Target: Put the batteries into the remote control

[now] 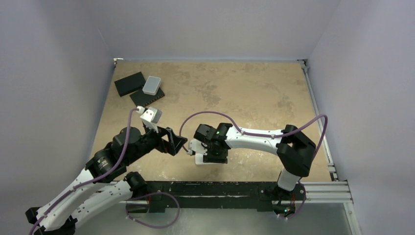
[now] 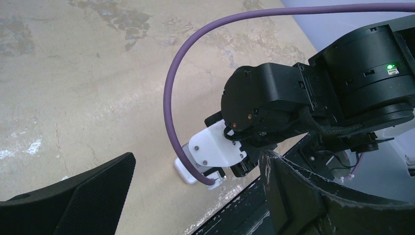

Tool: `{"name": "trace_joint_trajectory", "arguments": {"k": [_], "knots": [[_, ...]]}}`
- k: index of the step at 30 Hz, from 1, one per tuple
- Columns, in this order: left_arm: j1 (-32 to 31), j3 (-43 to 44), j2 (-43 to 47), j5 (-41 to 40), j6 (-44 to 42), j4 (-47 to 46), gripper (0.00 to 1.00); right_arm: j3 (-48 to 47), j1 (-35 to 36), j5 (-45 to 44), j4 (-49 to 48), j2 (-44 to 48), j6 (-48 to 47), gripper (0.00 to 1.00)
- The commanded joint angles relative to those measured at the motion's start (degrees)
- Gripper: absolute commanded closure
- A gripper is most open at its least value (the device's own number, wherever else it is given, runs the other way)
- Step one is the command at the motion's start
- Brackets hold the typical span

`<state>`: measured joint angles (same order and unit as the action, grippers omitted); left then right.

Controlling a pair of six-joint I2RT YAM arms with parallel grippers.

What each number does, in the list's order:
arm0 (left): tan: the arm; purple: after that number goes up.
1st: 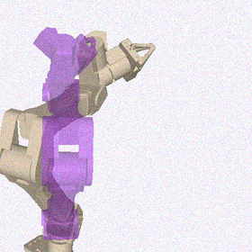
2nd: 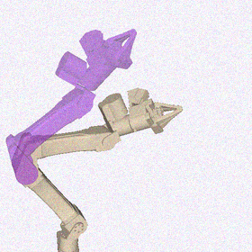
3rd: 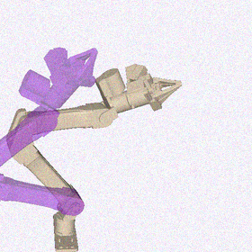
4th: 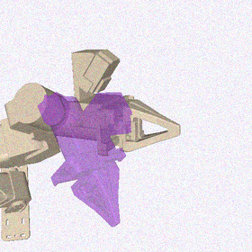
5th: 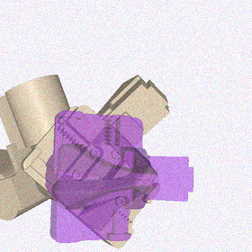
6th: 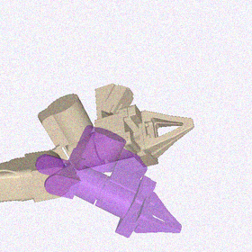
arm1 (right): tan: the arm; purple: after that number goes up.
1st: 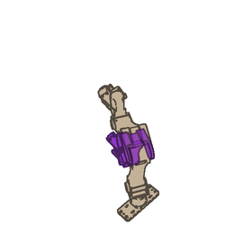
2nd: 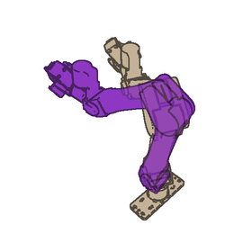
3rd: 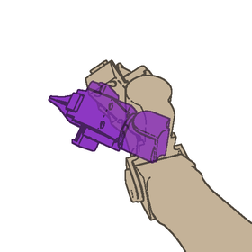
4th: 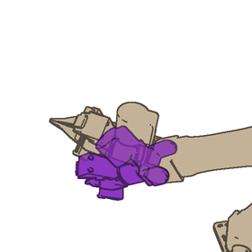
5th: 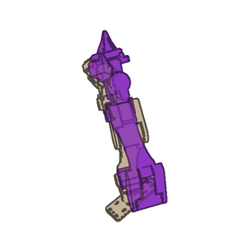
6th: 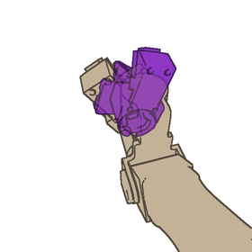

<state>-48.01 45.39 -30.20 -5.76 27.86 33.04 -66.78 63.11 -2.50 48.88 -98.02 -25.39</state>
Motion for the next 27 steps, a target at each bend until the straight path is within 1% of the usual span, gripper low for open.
{"name": "trace_joint_trajectory", "arguments": {"k": [1, 18, 27], "knots": [[0.28, -0.19, 0.31, 0.05, -0.87, -2.11, 0.01, -1.40, 0.26, -0.93, 0.47, 1.20, -0.90, 0.69], [0.28, -0.19, 0.40, 0.16, -0.87, -2.22, 0.01, 0.08, 0.08, -1.36, 0.34, 3.04, -0.72, 0.69], [0.28, -0.21, 0.58, 0.18, -0.84, -2.19, 0.01, -0.11, 0.08, -0.38, 0.10, 0.92, -0.64, 0.69]]}}
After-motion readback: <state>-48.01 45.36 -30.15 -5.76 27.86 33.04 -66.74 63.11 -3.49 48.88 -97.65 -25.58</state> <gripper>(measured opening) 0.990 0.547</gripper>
